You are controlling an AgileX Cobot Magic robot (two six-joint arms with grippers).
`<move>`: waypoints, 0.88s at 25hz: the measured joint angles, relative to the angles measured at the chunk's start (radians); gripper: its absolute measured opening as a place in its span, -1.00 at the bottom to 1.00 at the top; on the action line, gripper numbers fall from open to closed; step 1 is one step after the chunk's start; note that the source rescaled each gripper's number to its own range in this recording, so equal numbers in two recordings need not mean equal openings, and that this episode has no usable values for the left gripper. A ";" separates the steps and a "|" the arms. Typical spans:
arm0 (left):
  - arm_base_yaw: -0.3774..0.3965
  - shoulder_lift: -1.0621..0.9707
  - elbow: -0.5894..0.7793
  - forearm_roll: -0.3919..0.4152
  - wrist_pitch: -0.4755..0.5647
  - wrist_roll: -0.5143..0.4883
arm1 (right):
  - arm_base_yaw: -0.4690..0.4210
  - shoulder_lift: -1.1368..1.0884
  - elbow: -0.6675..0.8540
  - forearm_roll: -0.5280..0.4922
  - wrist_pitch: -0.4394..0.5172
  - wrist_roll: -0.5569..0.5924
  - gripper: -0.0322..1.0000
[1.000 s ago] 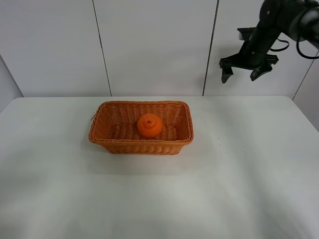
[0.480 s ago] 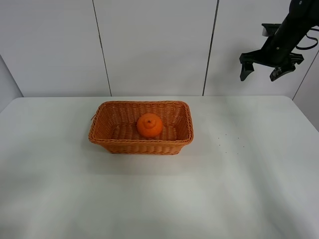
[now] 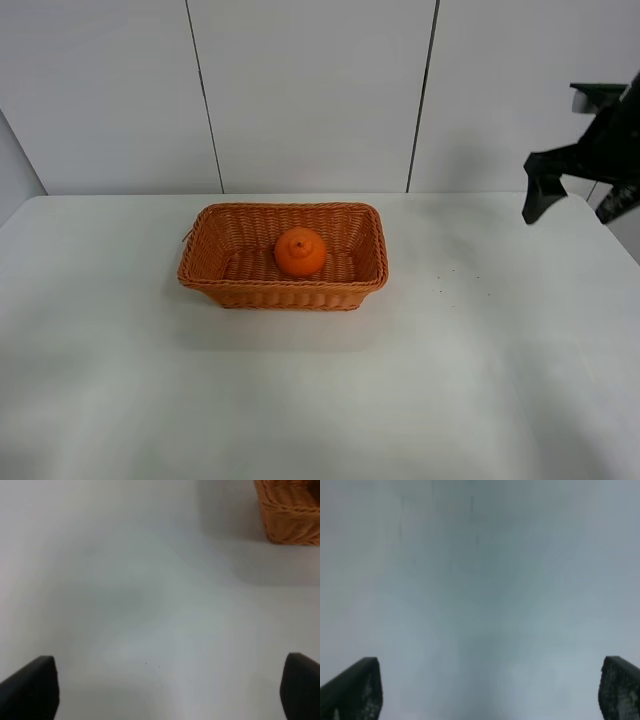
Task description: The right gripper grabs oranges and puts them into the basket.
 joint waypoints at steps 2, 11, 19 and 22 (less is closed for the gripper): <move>0.000 0.000 0.000 0.000 0.000 0.000 | 0.000 -0.099 0.159 0.000 0.002 -0.001 0.89; 0.000 0.000 0.000 0.000 0.000 0.000 | 0.001 -0.573 0.736 0.000 -0.064 -0.014 0.88; 0.000 0.000 0.000 0.000 0.000 0.000 | 0.001 -1.066 0.870 0.000 -0.165 -0.014 0.88; 0.000 0.000 0.000 0.000 0.000 0.000 | 0.001 -1.232 0.895 0.000 -0.181 -0.014 0.87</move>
